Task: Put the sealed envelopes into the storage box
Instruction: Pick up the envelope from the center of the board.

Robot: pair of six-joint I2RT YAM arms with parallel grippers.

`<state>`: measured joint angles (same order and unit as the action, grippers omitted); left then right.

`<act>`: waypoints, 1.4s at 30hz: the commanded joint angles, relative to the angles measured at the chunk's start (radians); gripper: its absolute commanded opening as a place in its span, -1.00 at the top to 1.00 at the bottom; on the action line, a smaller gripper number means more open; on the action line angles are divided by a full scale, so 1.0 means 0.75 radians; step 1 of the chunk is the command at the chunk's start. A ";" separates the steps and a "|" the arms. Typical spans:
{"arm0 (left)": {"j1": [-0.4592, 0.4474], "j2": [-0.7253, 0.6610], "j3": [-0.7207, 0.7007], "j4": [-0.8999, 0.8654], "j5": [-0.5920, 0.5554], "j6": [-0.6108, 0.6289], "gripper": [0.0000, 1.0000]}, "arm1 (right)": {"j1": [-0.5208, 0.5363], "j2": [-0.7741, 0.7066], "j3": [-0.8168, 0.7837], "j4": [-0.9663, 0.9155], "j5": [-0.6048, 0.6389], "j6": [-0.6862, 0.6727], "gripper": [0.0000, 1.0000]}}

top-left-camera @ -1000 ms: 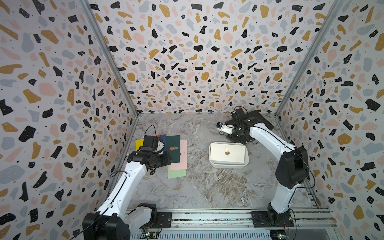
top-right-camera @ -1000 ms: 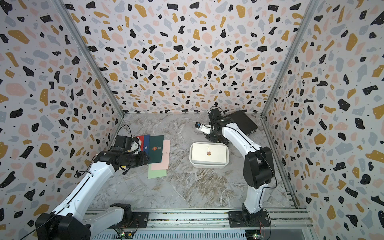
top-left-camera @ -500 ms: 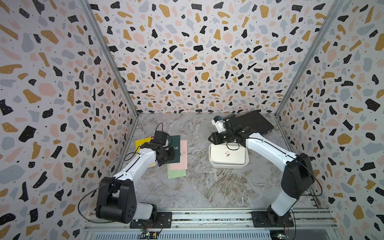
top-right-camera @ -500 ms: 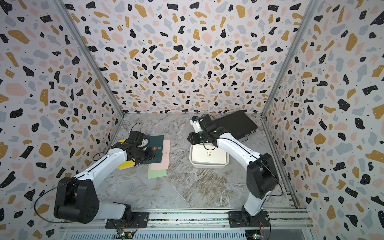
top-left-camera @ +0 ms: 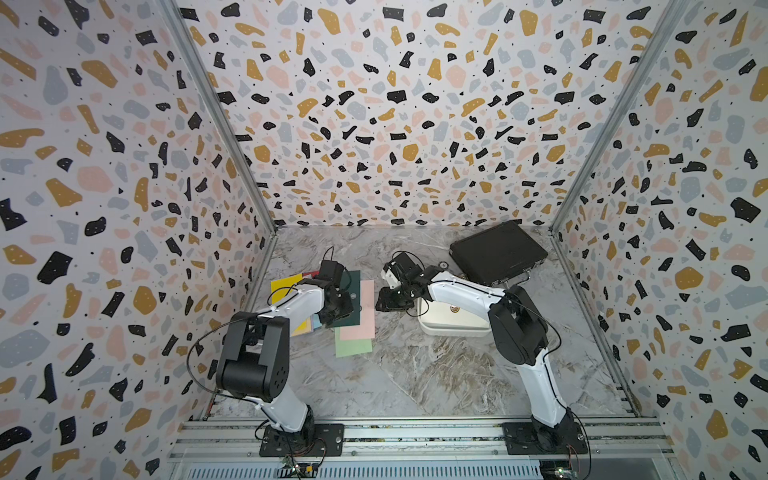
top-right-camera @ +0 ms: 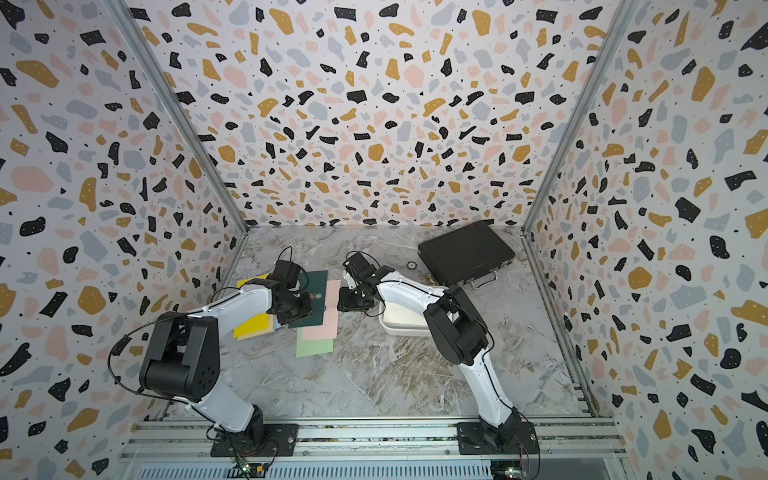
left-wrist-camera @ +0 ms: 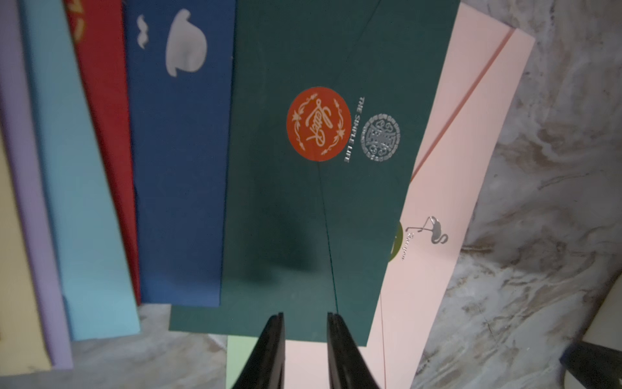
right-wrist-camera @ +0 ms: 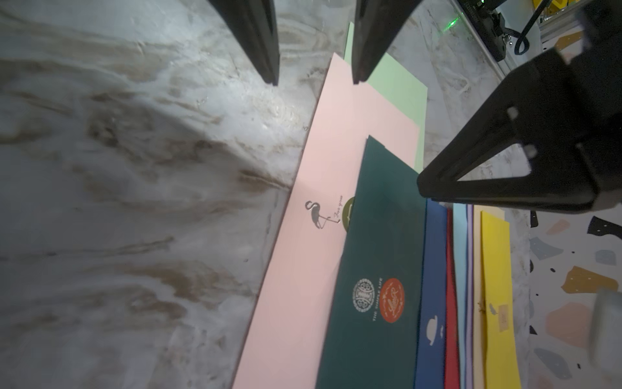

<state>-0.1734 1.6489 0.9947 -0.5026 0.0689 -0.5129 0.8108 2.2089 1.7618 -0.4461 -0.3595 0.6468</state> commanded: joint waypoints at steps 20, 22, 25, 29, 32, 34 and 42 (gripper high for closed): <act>0.000 0.111 -0.041 0.042 -0.021 0.000 0.63 | -0.005 0.300 0.347 -0.085 -0.025 0.117 0.11; 0.002 0.111 -0.042 0.039 -0.021 0.001 0.63 | -0.006 0.309 0.345 -0.070 -0.055 0.139 0.11; 0.000 0.112 -0.040 0.036 -0.013 0.003 0.64 | -0.006 0.313 0.337 -0.038 -0.104 0.188 0.12; 0.000 0.112 -0.039 0.034 -0.010 0.003 0.65 | -0.007 0.301 0.324 0.028 -0.169 0.260 0.13; 0.000 0.113 -0.039 0.034 -0.007 0.005 0.65 | -0.006 0.299 0.317 0.083 -0.221 0.321 0.14; 0.000 0.111 -0.040 0.036 -0.006 0.008 0.65 | -0.007 0.292 0.304 0.128 -0.251 0.369 0.15; 0.000 0.111 -0.046 0.045 0.007 0.011 0.65 | -0.007 0.256 0.257 0.296 -0.342 0.501 0.25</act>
<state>-0.1730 1.7195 0.9859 -0.4675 0.0654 -0.5125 0.7929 2.4382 1.9575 -0.2989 -0.5426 0.9668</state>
